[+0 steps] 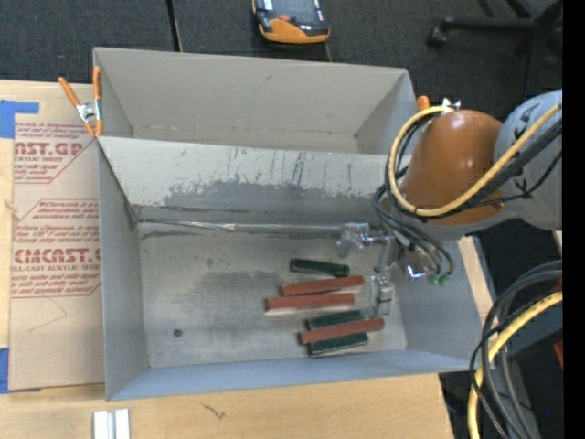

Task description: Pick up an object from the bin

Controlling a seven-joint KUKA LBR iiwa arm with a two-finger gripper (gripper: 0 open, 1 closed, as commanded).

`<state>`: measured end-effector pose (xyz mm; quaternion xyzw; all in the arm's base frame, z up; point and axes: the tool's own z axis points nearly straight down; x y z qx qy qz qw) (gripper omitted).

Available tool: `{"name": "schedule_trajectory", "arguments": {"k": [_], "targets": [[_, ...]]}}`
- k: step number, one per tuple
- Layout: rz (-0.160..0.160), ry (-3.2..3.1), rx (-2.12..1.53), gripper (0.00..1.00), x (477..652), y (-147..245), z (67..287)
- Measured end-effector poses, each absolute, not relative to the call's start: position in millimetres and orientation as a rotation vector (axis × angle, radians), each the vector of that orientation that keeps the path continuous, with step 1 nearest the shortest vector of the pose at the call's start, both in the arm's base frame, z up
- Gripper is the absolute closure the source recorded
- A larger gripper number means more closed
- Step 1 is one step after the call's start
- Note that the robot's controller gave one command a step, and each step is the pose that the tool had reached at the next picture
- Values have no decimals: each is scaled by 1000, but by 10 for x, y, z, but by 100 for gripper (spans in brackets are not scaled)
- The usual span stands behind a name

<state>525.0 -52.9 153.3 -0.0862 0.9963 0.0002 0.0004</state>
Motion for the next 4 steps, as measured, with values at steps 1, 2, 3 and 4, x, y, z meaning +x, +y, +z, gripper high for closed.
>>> {"name": "schedule_trajectory", "arguments": {"k": [1, 2, 3, 4], "targets": [[1, 3137, 125, 0, 5211, -431, 1332], [2, 3137, 163, 0, 5165, -896, 1391], [-9, 3141, -8, 0, 5197, -921, 1431], [3, 3102, -433, 0, 5075, -962, 961]]}}
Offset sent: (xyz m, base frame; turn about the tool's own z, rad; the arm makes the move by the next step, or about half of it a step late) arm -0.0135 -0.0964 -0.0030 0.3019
